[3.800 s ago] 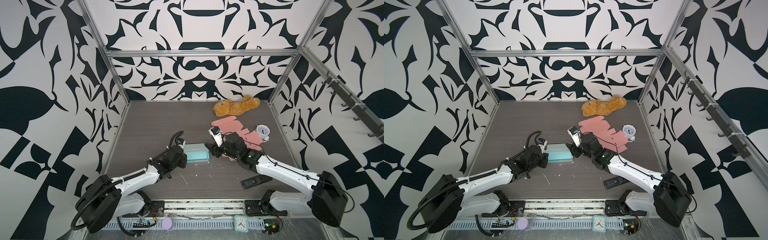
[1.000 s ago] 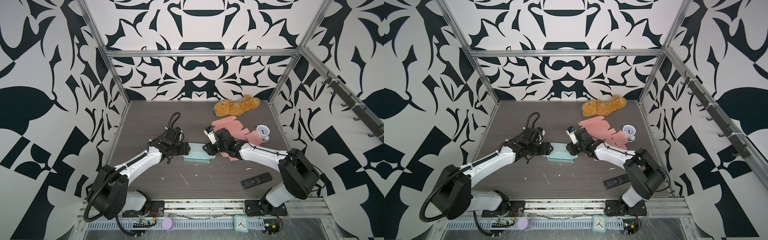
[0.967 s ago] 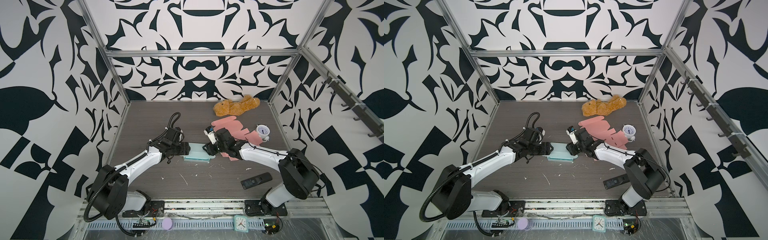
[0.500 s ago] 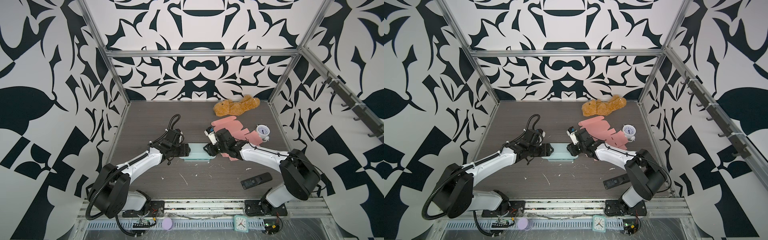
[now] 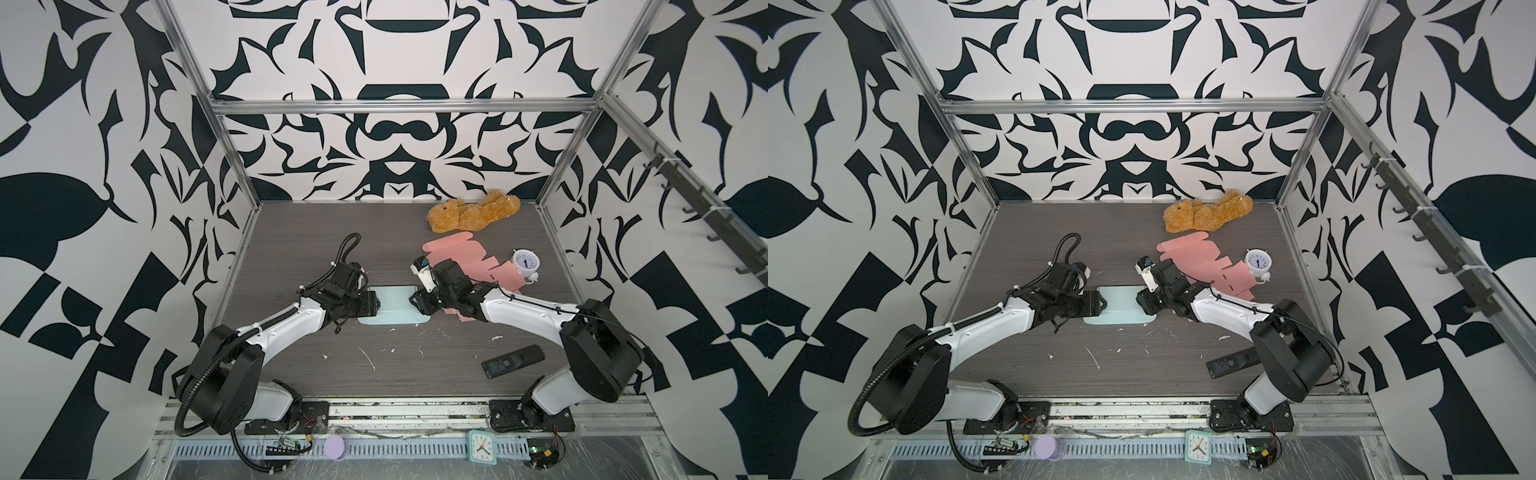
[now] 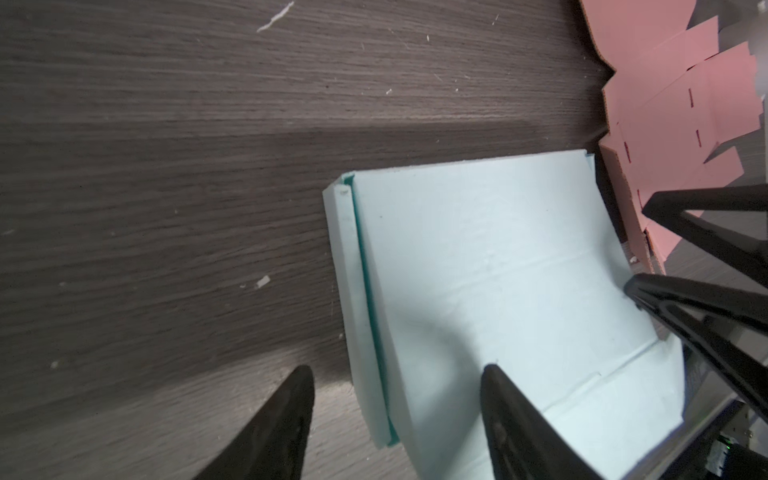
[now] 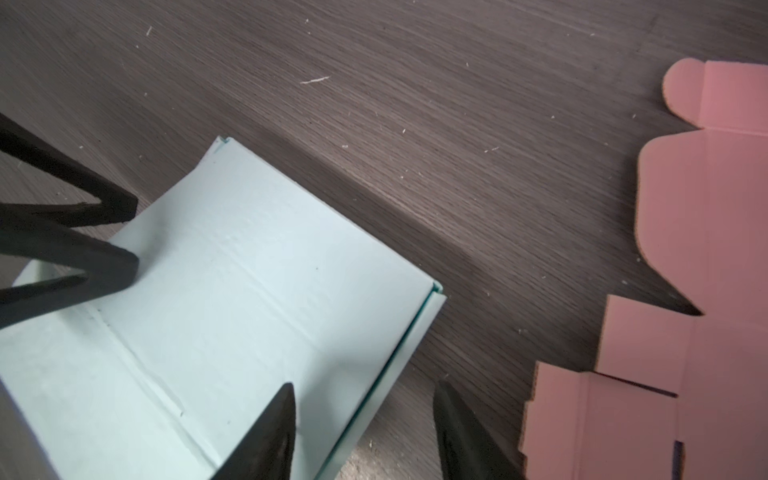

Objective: Fold the paper box

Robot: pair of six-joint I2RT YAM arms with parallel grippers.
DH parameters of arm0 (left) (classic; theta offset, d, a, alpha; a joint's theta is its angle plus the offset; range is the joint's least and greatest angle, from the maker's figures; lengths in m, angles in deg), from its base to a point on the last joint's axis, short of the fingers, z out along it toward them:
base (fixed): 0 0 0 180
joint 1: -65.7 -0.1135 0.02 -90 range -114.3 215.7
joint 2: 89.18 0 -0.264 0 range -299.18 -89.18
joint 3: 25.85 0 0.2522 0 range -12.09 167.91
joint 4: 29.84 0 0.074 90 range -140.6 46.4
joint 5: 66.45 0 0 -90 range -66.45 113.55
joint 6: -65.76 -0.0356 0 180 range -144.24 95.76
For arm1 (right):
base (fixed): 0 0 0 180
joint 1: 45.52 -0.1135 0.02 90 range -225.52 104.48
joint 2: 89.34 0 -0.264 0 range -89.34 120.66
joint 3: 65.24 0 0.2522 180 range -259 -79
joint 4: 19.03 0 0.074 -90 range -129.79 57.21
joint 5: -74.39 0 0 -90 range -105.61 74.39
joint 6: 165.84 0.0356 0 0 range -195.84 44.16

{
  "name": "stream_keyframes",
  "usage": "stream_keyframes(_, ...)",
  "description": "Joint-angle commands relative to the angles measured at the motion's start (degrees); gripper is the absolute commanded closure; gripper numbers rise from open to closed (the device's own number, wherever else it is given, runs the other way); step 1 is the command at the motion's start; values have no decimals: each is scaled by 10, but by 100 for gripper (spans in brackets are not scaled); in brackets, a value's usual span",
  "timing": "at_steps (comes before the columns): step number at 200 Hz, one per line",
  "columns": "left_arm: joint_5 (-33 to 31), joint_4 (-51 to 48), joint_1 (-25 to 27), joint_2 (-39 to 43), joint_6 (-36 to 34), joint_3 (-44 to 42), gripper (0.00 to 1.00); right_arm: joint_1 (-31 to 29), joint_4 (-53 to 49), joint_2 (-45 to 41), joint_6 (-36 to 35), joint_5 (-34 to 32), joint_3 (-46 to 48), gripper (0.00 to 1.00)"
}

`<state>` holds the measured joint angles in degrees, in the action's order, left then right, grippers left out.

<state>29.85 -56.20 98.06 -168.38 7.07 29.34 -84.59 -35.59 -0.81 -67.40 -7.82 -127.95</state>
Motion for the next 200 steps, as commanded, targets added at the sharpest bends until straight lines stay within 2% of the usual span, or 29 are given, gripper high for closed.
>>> stream_keyframes(1, 5, 3, -2, 2, 7, -11, 34, 1, 2, -19, -5, -6, 5, 45)
stream_keyframes(200, 6, 21, -1, -23, 11, -25, 37, 1, -10, 17, -3, -21, 2, 45)
